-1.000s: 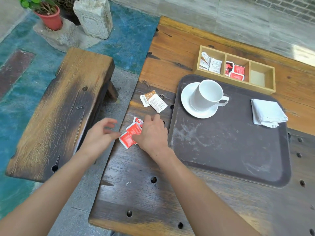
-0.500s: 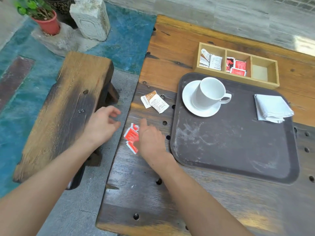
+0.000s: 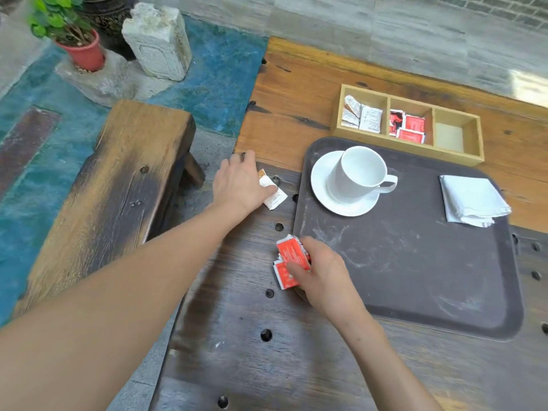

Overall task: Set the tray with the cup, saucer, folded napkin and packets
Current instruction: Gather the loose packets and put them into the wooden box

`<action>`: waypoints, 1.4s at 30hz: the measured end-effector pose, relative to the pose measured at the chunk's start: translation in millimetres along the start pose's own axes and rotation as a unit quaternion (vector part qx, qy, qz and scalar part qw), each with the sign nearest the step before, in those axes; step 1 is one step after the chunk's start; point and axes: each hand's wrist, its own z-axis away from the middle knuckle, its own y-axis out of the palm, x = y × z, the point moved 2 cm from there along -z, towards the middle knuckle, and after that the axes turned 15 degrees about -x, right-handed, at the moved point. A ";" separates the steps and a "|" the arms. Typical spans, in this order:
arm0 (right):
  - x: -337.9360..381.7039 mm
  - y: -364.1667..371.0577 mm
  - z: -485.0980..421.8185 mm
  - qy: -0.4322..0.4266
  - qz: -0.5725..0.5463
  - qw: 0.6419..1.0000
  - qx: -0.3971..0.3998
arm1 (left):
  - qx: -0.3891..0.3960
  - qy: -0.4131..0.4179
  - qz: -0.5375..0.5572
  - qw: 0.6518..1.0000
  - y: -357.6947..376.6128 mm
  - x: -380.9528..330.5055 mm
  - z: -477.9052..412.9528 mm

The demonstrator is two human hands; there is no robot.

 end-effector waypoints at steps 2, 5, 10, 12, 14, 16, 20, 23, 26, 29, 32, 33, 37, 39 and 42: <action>-10.2 -6.6 1.3 0.008 -0.009 1.000 0.004 | -0.014 -0.007 -0.051 0.999 5.2 -8.6 -1.4; -19.9 -12.8 2.0 0.023 -0.027 0.999 0.007 | 0.003 -0.059 -0.044 0.997 10.6 -11.2 -2.5; -25.1 -17.7 -0.6 0.046 -0.058 0.997 -0.012 | 0.071 -0.121 0.065 0.988 8.6 -3.3 -1.7; -25.0 -21.3 -2.6 0.051 -0.070 0.996 -0.020 | 0.076 -0.136 0.126 0.980 4.3 1.1 1.5; -27.2 -25.7 -3.9 0.073 -0.091 0.993 -0.027 | 0.065 -0.146 0.161 0.974 -0.9 5.3 5.8; -30.5 -33.6 -4.3 0.104 -0.129 0.985 -0.037 | 0.062 -0.158 0.168 0.971 -4.3 10.6 9.9; -34.3 -60.3 2.5 0.172 -0.211 0.960 -0.071 | 0.099 -0.239 0.263 0.930 -17.0 16.2 18.8; -37.8 -88.8 9.8 0.205 -0.261 0.936 -0.114 | 0.123 -0.298 0.386 0.865 -39.1 4.1 23.5; -41.6 -124.1 15.0 0.236 -0.308 0.909 -0.154 | 0.125 -0.309 0.436 0.836 -60.8 -16.0 16.3; -45.2 -157.1 18.3 0.250 -0.326 0.893 -0.184 | 0.123 -0.303 0.451 0.830 -82.6 -51.3 5.7; -51.2 -189.4 9.1 0.260 -0.328 0.884 -0.210 | 0.122 -0.290 0.460 0.830 -93.9 -91.7 -7.0; -54.3 -199.7 2.3 0.263 -0.330 0.881 -0.216 | 0.126 -0.284 0.460 0.831 -94.7 -104.3 -11.8; -69.3 -229.4 -43.7 0.282 -0.350 0.862 -0.237 | 0.140 -0.288 0.460 0.828 -86.9 -141.6 -25.9; -76.9 -236.6 -76.4 0.292 -0.358 0.856 -0.234 | 0.139 -0.301 0.463 0.822 -80.7 -153.1 -32.1; -87.5 -238.9 -135.6 0.296 -0.363 0.858 -0.210 | 0.121 -0.324 0.476 0.809 -74.3 -161.3 -44.6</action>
